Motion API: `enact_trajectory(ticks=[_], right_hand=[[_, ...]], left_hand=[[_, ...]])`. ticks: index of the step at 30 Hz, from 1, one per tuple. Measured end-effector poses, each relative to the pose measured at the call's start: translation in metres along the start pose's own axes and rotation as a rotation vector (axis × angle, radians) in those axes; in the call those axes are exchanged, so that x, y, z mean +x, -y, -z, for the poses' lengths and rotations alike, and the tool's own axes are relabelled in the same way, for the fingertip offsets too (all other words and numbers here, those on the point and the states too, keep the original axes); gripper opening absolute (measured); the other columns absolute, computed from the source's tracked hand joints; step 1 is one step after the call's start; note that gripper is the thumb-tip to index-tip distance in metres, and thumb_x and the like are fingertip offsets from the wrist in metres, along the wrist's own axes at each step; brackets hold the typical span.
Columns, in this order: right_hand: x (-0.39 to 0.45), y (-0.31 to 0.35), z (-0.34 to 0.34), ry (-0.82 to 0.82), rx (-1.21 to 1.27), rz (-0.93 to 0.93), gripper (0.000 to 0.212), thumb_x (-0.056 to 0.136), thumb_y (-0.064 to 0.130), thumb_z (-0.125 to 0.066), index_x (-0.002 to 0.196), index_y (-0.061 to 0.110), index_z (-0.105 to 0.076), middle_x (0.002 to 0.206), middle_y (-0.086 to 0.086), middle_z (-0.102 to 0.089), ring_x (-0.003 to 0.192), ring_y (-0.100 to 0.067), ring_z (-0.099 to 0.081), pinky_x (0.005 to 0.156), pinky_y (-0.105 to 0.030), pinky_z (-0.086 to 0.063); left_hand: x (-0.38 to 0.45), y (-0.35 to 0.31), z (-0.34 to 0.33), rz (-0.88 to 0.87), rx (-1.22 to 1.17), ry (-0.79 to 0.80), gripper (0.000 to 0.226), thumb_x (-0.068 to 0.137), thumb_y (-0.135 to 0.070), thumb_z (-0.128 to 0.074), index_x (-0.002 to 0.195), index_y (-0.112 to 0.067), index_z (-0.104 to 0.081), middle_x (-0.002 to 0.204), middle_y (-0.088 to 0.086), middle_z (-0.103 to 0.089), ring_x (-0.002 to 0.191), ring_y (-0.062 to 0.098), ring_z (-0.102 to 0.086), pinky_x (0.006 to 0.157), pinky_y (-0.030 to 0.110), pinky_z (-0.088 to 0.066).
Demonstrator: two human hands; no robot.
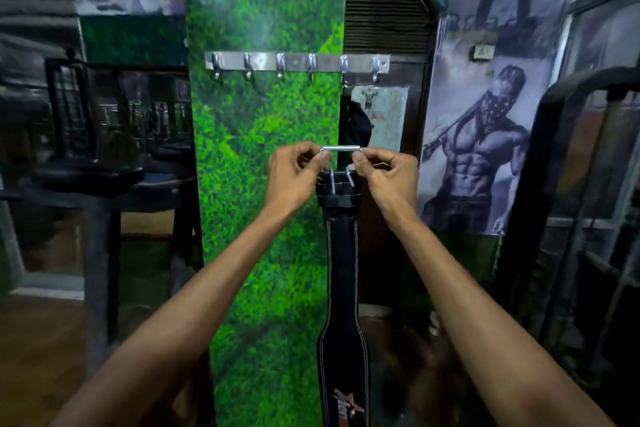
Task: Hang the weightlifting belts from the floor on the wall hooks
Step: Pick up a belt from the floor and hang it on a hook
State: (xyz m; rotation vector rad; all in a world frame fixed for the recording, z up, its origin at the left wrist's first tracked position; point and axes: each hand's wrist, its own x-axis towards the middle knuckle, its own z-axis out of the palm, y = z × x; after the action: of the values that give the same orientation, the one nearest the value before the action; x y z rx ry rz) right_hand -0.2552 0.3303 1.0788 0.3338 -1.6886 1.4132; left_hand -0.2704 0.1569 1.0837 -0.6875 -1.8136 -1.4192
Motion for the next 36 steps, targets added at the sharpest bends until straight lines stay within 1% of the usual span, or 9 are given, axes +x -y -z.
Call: enact_trajectory(ticks=[5, 9, 14, 16, 18, 22, 28, 31, 36], right_hand=[[0.064, 0.010, 0.019, -0.104, -0.032, 0.056, 0.004, 0.080, 0.035, -0.081, 0.082, 0.031, -0.081, 0.076, 0.009, -0.078, 0.071, -0.014, -0.075, 0.069, -0.049, -0.063], [0.102, 0.023, 0.027, -0.205, -0.038, 0.080, 0.012, 0.082, 0.031, -0.083, 0.087, 0.020, -0.082, 0.076, 0.010, -0.077, 0.067, -0.004, -0.071, 0.070, -0.042, -0.064], [0.134, 0.025, 0.027, -0.215, 0.009, 0.035, 0.014, 0.079, 0.037, -0.083, 0.085, 0.024, -0.083, 0.074, 0.011, -0.078, 0.075, -0.008, -0.075, 0.074, -0.044, -0.064], [0.142, 0.021, 0.025, -0.189, 0.003, 0.005, 0.018, 0.075, 0.047, -0.081, 0.082, 0.031, -0.082, 0.073, 0.014, -0.077, 0.077, -0.010, -0.075, 0.075, -0.046, -0.064], [0.149, 0.016, 0.023, -0.160, 0.013, -0.033, 0.020, 0.070, 0.055, -0.080, 0.081, 0.038, -0.080, 0.073, 0.017, -0.077, 0.079, -0.013, -0.076, 0.074, -0.048, -0.064], [0.154, 0.000, 0.019, -0.113, 0.032, -0.106, 0.018, 0.065, 0.054, -0.082, 0.077, 0.041, -0.079, 0.070, 0.017, -0.076, 0.084, -0.019, -0.076, 0.078, -0.049, -0.063], [0.143, -0.018, 0.022, -0.076, 0.187, -0.168, 0.031, 0.071, 0.049, -0.085, 0.082, 0.020, -0.082, 0.079, 0.004, -0.080, 0.074, -0.014, -0.073, 0.083, -0.053, -0.063], [0.126, -0.024, 0.022, -0.068, 0.241, -0.217, 0.030, 0.079, 0.047, -0.082, 0.080, 0.018, -0.081, 0.082, -0.003, -0.080, 0.080, -0.026, -0.077, 0.080, -0.051, -0.064], [0.077, -0.052, 0.024, -0.135, 0.233, -0.288, 0.032, 0.085, 0.045, -0.078, 0.091, 0.014, -0.080, 0.080, 0.000, -0.077, 0.073, -0.018, -0.070, 0.068, -0.035, -0.059]], left_hand=[[0.055, -0.037, -0.038, -0.065, 0.077, -0.070, 0.013, 0.091, -0.024, -0.074, 0.078, -0.022, -0.076, 0.062, -0.012, -0.068, 0.056, -0.001, -0.060, 0.054, 0.021, -0.046], [0.092, -0.060, -0.059, -0.124, 0.195, -0.162, 0.018, 0.088, -0.031, -0.076, 0.082, -0.015, -0.081, 0.066, -0.003, -0.074, 0.064, 0.012, -0.070, 0.062, 0.025, -0.052], [0.115, -0.073, -0.081, -0.079, 0.251, -0.372, 0.021, 0.085, -0.034, -0.079, 0.088, -0.014, -0.083, 0.084, 0.003, -0.080, 0.075, 0.016, -0.063, 0.068, 0.015, -0.027], [0.120, -0.076, -0.085, -0.075, 0.255, -0.419, 0.020, 0.082, -0.033, -0.081, 0.088, -0.014, -0.083, 0.086, 0.004, -0.080, 0.078, 0.017, -0.064, 0.076, 0.020, -0.040], [0.127, -0.073, -0.087, -0.047, 0.281, -0.422, 0.018, 0.079, -0.033, -0.082, 0.086, -0.016, -0.083, 0.084, 0.005, -0.080, 0.083, 0.024, -0.070, 0.080, 0.032, -0.054], [0.129, -0.061, -0.090, -0.030, 0.339, -0.392, 0.015, 0.078, -0.030, -0.082, 0.081, -0.015, -0.082, 0.078, 0.006, -0.078, 0.080, 0.026, -0.072, 0.077, 0.035, -0.059], [0.111, -0.048, -0.083, -0.204, 0.303, -0.320, 0.015, 0.084, -0.029, -0.082, 0.088, -0.014, -0.081, 0.078, -0.002, -0.079, 0.068, 0.006, -0.071, 0.075, 0.023, -0.061], [0.098, -0.034, -0.083, -0.108, 0.224, -0.310, 0.022, 0.082, -0.031, -0.084, 0.092, -0.012, -0.078, 0.078, -0.005, -0.076, 0.067, 0.000, -0.069, 0.072, -0.001, -0.048], [0.056, 0.007, -0.075, 0.045, 0.114, -0.246, 0.031, 0.083, -0.043, -0.081, 0.088, -0.013, -0.078, 0.067, -0.010, -0.070, 0.057, -0.008, -0.063, 0.061, 0.011, -0.051]])
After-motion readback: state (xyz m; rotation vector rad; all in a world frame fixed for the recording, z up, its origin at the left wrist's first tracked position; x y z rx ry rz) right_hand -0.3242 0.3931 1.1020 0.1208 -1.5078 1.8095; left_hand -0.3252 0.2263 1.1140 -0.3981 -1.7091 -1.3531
